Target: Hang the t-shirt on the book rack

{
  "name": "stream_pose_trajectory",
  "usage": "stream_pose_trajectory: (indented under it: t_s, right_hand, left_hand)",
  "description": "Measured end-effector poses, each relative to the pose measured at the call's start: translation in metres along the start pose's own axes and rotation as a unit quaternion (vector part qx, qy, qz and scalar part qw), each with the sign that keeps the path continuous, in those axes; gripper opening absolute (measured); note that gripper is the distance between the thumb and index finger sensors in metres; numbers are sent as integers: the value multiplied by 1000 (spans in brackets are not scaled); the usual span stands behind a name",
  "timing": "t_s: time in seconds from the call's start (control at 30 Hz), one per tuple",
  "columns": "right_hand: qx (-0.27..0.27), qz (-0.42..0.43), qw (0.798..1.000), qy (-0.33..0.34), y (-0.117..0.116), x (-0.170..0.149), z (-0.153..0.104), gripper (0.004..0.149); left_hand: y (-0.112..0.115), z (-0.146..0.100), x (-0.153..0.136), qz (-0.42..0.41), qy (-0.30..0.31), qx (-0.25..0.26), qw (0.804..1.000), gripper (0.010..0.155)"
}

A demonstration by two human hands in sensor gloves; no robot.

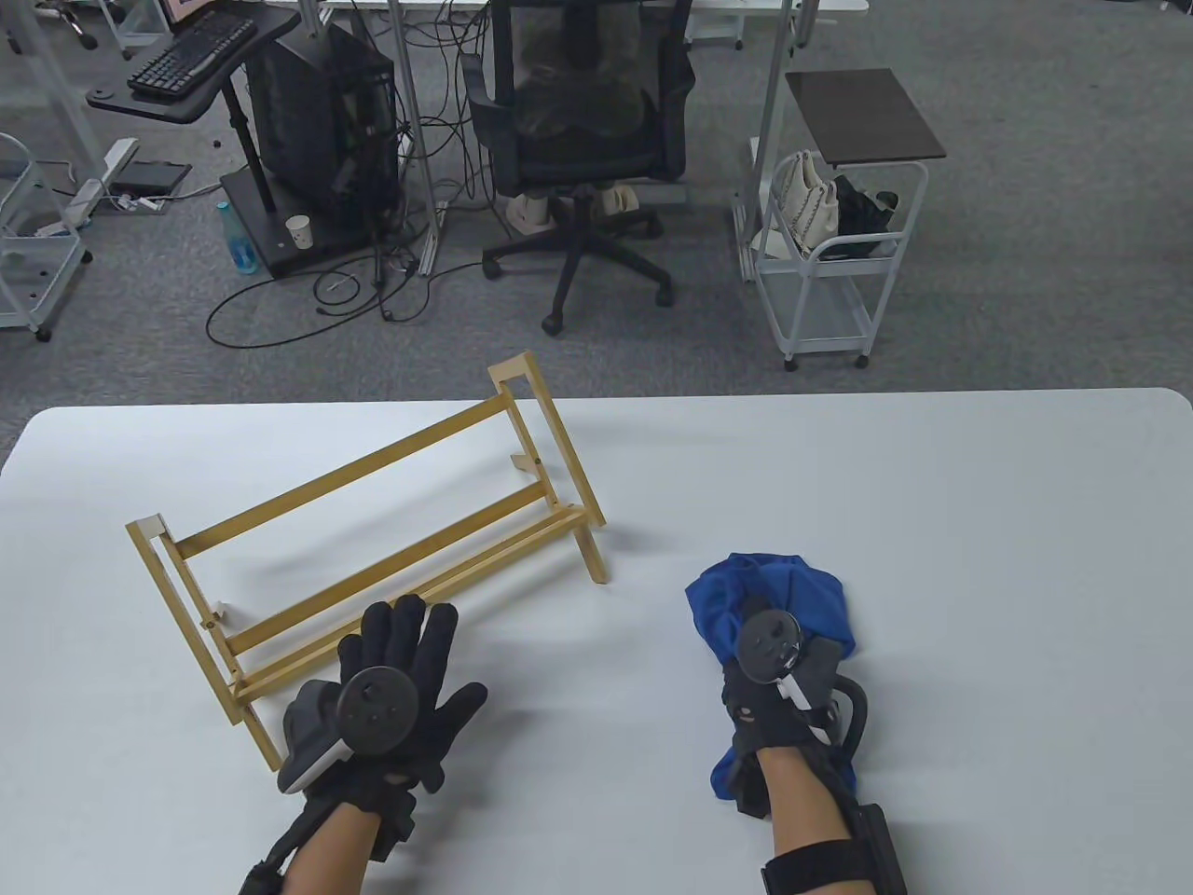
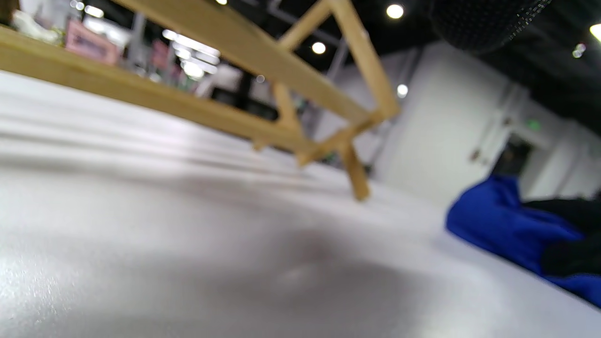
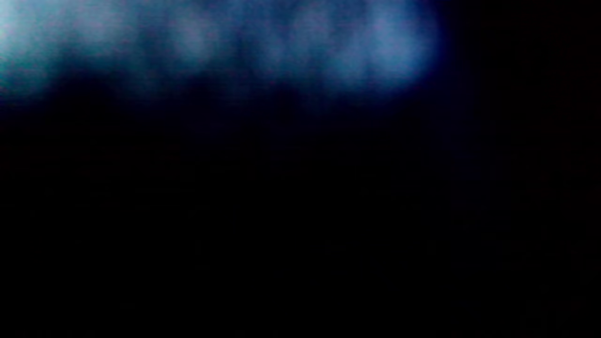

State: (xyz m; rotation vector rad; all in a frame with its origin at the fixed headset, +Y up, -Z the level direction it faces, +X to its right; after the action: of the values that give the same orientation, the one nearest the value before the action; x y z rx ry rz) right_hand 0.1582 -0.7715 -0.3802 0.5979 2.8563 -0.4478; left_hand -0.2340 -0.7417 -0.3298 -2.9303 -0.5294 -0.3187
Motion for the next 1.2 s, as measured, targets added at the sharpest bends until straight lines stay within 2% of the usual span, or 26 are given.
stream_pose_trajectory:
  t_s: [0.23, 0.3, 0.47, 0.7, 1.2]
  right_hand:
    - [11, 131, 990, 51, 6, -8, -6, 70]
    - [16, 194, 979, 66, 9, -12, -8, 70]
    - [10, 280, 955, 97, 15, -20, -14, 70]
    - [-5, 347, 925, 155, 21, -20, -20, 70]
    - [-40, 392, 875, 282, 29, 11, -46, 69]
  left_hand:
    - [0, 0, 2, -2, 2, -2, 1000, 81]
    - [0, 0, 3, -6, 6, -2, 1000, 81]
    - [2, 2, 7, -10, 10, -2, 1000, 81]
    - [4, 5, 14, -42, 20, 0, 999, 81]
    - [0, 18, 31, -107, 34, 5, 994, 80]
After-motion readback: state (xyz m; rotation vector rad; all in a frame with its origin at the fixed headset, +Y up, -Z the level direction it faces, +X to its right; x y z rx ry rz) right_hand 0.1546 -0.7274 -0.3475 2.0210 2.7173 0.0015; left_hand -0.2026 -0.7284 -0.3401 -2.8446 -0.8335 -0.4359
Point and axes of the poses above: the tracker on the back of each hand, its own x axis roughly to the thumb side, its own z axis roughly from the wrist to the fingertips, y = z × x, the point moved 2 cm from there along z, roughly from the wrist to the fingertips, and after that the axes turned 11 degrees about x, right-handed, at the moved point
